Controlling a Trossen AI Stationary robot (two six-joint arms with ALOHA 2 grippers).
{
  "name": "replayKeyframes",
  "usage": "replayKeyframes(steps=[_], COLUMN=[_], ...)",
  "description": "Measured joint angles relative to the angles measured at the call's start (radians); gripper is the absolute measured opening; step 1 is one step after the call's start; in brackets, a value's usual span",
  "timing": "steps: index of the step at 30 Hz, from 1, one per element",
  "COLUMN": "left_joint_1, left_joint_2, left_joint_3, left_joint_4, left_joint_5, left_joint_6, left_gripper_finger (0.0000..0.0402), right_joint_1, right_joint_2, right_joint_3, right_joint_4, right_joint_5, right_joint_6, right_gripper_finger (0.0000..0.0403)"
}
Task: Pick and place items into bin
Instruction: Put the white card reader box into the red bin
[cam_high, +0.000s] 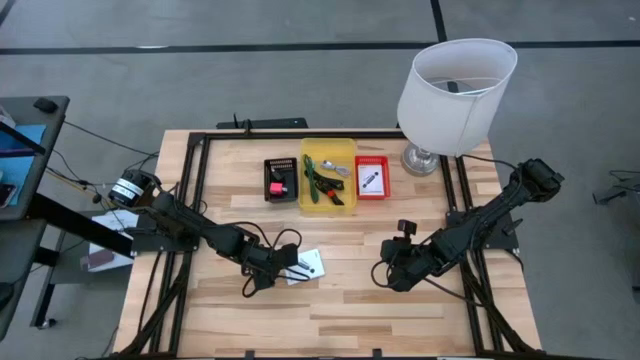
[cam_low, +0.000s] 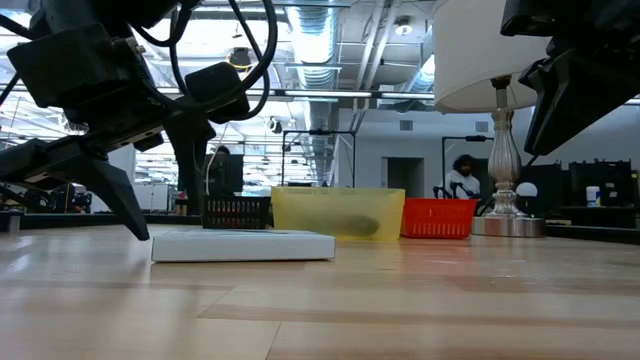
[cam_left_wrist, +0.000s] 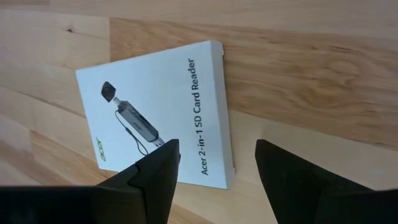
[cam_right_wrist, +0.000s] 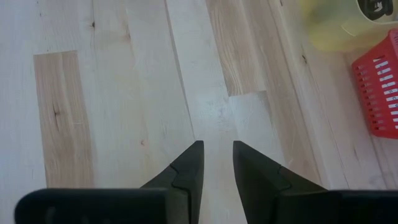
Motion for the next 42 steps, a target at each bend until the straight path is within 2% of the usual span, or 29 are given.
replayKeyframes(steps=[42], left_joint_1=[0.042], left_joint_2=[0.063], left_joint_3=[0.011], left_joint_4=[0.061], left_joint_5=[0.058], left_joint_6=[0.06], left_gripper_finger=[0.0206], right_joint_1=[0.0], right_joint_2=[-0.001], right_joint_3=[0.0], right_joint_4=[0.016], right_joint_5=[0.0], right_joint_6=[0.0], right_gripper_finger=[0.0079])
